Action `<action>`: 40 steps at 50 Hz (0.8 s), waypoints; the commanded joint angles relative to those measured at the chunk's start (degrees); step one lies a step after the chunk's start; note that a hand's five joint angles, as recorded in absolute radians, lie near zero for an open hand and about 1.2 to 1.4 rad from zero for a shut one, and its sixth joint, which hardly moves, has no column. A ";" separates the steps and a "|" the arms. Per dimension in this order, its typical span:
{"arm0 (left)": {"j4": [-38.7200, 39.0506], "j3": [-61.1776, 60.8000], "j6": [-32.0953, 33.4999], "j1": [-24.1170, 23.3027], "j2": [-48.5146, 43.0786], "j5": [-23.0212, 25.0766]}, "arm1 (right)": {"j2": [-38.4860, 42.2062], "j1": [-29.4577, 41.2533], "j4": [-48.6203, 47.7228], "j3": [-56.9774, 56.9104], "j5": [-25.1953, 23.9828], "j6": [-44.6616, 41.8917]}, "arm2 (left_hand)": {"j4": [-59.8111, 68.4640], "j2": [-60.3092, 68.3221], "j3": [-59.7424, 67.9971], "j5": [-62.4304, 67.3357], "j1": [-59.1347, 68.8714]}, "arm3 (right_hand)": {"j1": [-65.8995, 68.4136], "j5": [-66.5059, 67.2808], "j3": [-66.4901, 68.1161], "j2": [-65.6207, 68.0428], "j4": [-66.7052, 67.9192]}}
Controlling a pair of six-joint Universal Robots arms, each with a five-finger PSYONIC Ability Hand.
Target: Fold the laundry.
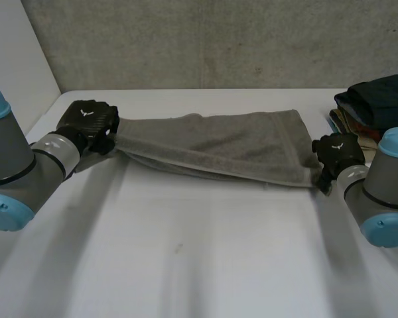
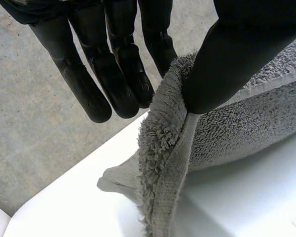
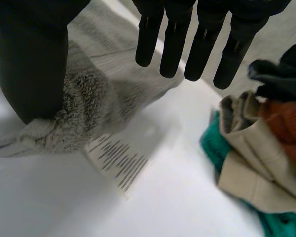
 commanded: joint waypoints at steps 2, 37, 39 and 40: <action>-1.94 -0.49 0.32 -0.15 0.34 -0.11 | -1.48 -0.83 -0.09 0.33 -2.88 0.86 | 11.26 11.39 11.68 13.67 14.91 | 15.25 15.04 15.01 15.05 14.84; -23.14 1.59 24.40 -2.35 -2.98 -5.12 | -15.03 -2.77 34.90 2.98 -6.67 -34.04 | 11.26 11.39 11.68 13.67 14.91 | 50.63 50.43 50.40 50.43 50.23; -21.90 4.77 24.67 -2.53 -5.62 -5.12 | -11.16 -1.54 31.04 -1.15 -4.82 -32.20 | 11.26 11.39 11.68 13.67 14.91 | 50.63 50.43 50.40 50.43 50.23; -21.37 6.44 24.58 -2.62 -7.12 -5.12 | -9.93 -1.28 29.63 -2.39 -4.12 -31.49 | 11.26 11.39 11.68 13.67 14.91 | 50.63 50.43 50.40 50.43 50.23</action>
